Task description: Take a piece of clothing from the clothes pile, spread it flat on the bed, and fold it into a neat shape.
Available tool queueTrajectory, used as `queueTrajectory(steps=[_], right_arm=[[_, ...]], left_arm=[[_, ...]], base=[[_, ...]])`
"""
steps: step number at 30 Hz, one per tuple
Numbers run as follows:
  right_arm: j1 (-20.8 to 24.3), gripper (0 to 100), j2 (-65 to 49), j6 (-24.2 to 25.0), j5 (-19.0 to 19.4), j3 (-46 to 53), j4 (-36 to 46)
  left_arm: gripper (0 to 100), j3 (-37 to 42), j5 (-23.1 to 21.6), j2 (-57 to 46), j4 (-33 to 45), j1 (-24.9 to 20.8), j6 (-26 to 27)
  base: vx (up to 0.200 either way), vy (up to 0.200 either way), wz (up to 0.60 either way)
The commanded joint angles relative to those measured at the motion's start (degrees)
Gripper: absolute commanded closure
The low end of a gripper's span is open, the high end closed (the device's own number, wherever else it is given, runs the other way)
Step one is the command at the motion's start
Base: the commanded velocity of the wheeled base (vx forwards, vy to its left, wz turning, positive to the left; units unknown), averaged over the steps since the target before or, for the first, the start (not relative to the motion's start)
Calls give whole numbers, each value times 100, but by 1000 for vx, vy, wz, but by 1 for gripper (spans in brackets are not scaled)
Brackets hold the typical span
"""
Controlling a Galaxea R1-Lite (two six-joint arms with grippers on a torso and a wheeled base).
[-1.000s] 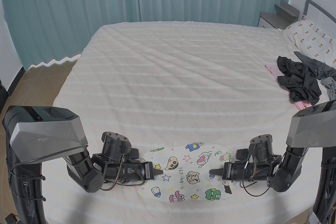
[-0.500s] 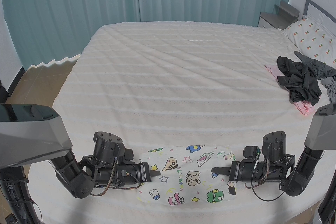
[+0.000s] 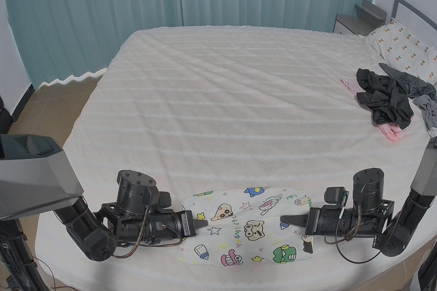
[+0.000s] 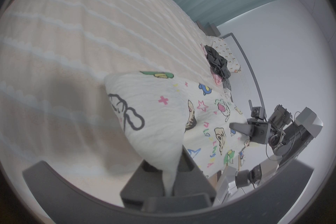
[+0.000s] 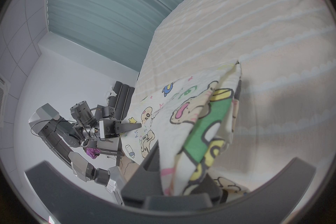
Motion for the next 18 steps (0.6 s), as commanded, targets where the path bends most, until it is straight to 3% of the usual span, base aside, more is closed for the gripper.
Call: queueTrajectory(steps=[1, 7, 18], right_arm=[[25, 100, -191, -2, -34, 114, -15], [33, 100, -305, -11, -43, 176, -15], [-2, 100, -323, -2, -70, 202, -24]], left_arm=[[100, 25, 326, -29, -2, -91, -136], [100, 8, 396, -38, 6, -222, -224], [100, -115, 519, -46, -2, -398, -180]], base=[[0, 0, 0], [0, 0, 0], [0, -200, 0]])
